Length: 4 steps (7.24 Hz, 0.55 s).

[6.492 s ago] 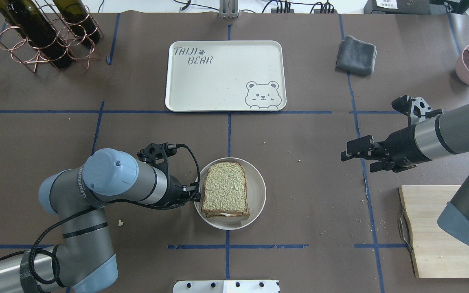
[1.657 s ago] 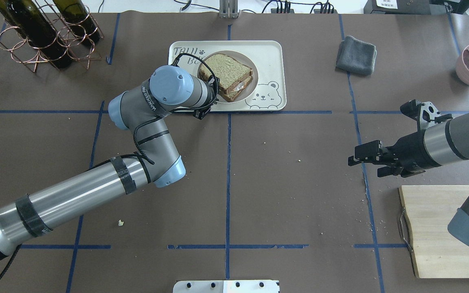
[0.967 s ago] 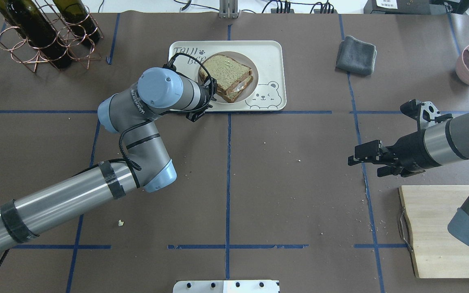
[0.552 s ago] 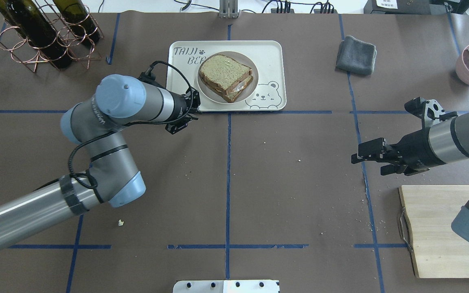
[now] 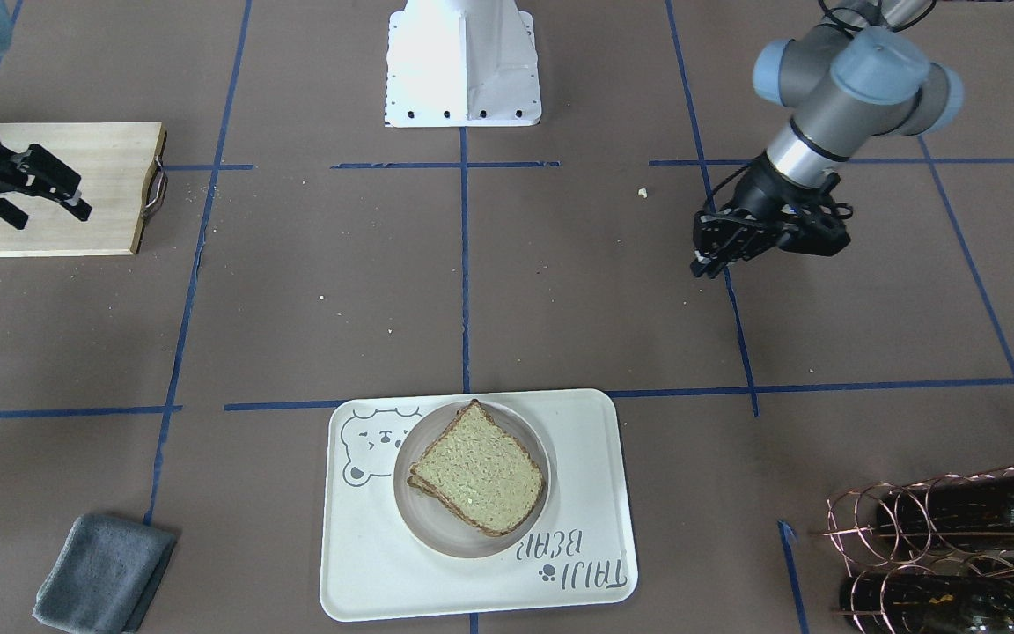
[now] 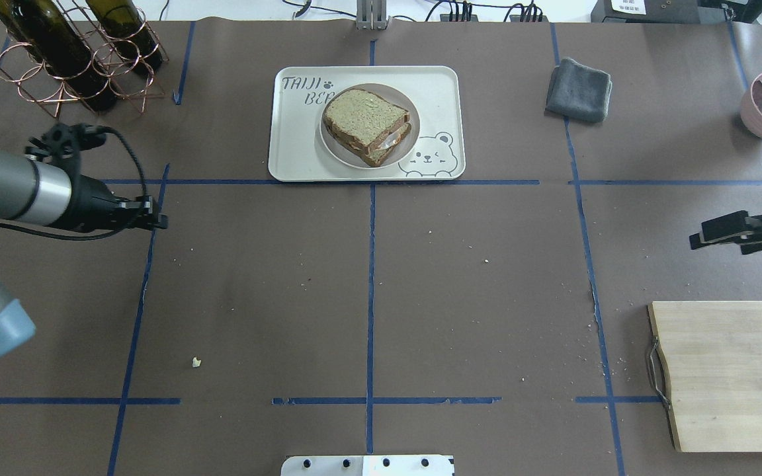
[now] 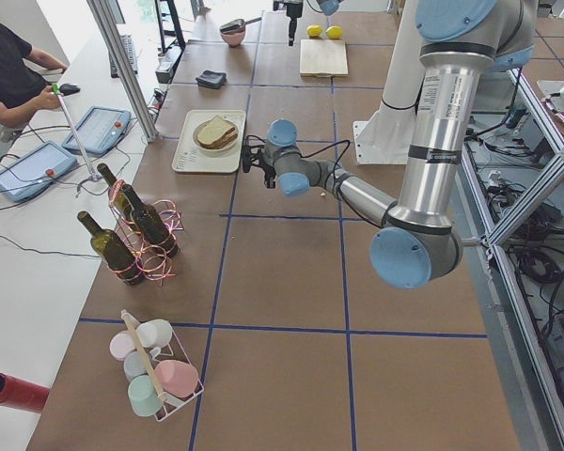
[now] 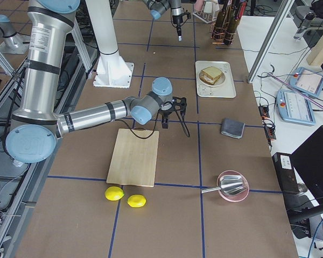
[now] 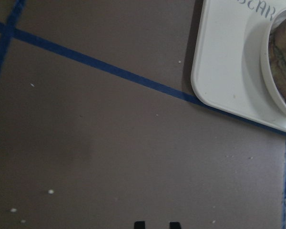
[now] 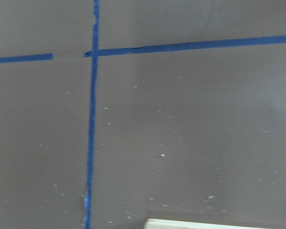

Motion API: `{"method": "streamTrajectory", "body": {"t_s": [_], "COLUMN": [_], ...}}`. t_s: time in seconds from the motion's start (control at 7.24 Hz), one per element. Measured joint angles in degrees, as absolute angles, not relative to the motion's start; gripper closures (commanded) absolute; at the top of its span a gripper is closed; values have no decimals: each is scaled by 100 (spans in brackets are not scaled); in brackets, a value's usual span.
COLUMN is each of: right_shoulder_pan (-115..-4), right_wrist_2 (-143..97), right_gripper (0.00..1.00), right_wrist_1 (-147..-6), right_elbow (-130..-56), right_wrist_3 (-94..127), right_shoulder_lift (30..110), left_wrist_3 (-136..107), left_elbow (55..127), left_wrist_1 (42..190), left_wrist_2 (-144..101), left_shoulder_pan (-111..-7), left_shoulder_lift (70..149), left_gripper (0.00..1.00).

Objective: Make sandwich and place on tray

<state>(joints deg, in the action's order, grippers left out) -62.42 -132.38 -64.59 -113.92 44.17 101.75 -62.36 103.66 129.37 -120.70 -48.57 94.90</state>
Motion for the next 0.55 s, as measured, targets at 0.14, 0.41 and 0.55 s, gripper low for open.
{"method": "streamTrajectory", "body": {"t_s": [0.14,0.41,0.55], "right_shoulder_pan": [-6891,-7918,-8172], "right_wrist_2": [-13396,-13579,-13600], "right_gripper": [0,0,0], "right_wrist_1": [-7347,-8976,-9363], "right_elbow": [-11387,-11358,-11342], "right_wrist_3": [2931,515,11], "right_shoulder_lift": [10190,10113,10083], "left_wrist_3": [-4905,-2769,-1777], "left_elbow": [10334,10294,10288], "left_wrist_1": [12911,12462,11893], "left_wrist_2": [-12417,-12752,-12872], "left_shoulder_pan": [-5441,-6507,-7092], "left_shoulder_lift": [9082,8568,8498], "left_gripper": [68,1,0]}}
